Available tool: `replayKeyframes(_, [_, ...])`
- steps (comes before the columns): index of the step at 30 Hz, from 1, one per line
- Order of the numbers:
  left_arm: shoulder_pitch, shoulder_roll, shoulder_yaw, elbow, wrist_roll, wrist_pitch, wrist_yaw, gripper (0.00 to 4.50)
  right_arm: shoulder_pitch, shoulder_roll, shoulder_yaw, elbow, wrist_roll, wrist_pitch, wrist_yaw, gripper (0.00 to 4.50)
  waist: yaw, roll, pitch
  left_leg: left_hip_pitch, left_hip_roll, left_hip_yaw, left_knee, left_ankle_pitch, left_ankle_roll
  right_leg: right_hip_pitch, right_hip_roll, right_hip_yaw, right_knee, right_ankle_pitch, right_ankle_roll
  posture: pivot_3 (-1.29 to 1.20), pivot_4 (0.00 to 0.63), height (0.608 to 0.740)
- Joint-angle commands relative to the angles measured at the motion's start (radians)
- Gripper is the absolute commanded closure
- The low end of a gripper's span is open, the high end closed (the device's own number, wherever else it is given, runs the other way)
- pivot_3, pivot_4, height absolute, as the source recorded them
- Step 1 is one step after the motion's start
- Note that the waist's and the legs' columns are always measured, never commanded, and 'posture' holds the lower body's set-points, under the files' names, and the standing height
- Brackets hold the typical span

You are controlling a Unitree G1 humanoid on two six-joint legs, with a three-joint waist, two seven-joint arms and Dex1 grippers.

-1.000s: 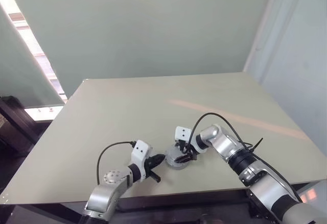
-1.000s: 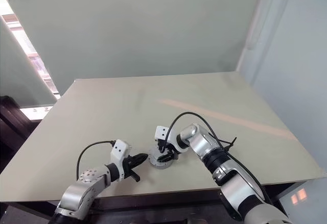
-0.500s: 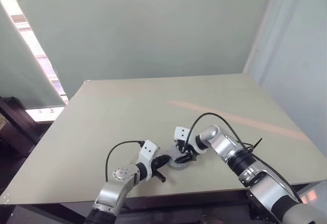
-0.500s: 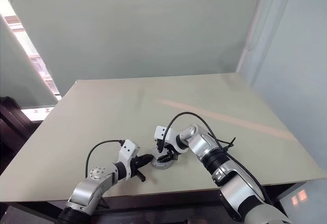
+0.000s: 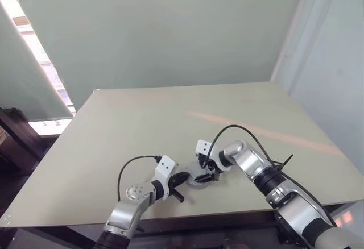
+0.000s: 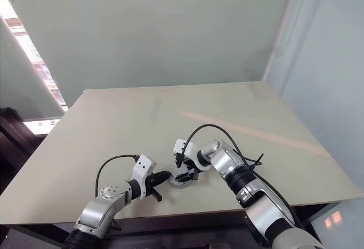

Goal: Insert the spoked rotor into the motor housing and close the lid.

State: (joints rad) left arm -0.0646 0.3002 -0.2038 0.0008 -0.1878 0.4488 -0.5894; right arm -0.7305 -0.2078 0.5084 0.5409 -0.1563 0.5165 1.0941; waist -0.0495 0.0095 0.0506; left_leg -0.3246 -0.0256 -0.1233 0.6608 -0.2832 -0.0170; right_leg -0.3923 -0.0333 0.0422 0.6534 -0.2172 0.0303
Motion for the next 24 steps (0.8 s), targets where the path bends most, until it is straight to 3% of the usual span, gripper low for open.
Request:
replayKeyframes(1, [-0.003,0.002,-0.021,0.016,0.019,0.018,-0.001,4.50,-0.020,0.016,-0.108,-0.013,0.102,0.073,0.014,0.03,0.000,0.000,0.000,0.000,0.000,0.000,0.000,0.000,0.000,0.000,0.000,0.000,0.000,0.000,0.000,0.00,0.000,0.740])
replayKeyframes(8, [-0.012,0.000,-0.023,0.025,0.026,0.015,-0.006,4.50,-0.066,0.027,-0.365,-0.007,0.293,0.268,-0.079,0.03,0.000,0.002,0.002,-0.002,-0.001,0.000,-0.001,0.000,0.000,-0.001,0.000,0.000,-0.001,0.000,0.000,0.00,0.000,0.740])
replayKeyframes(14, [-0.020,-0.004,-0.024,0.033,0.032,0.010,-0.011,4.50,-0.095,0.035,-0.617,0.106,0.400,0.467,-0.336,0.03,0.001,0.002,0.002,-0.002,-0.001,0.000,-0.001,0.000,0.000,-0.001,-0.001,0.000,-0.002,0.000,0.000,0.00,0.000,0.740])
replayKeyframes(24, [-0.044,-0.004,-0.005,0.040,0.029,-0.005,-0.008,4.50,-0.011,0.043,-0.697,0.101,0.485,0.606,-0.427,0.03,0.000,0.005,0.003,-0.004,-0.001,0.000,-0.010,0.000,0.001,-0.002,0.000,0.000,-0.012,0.002,0.003,0.00,0.000,0.740])
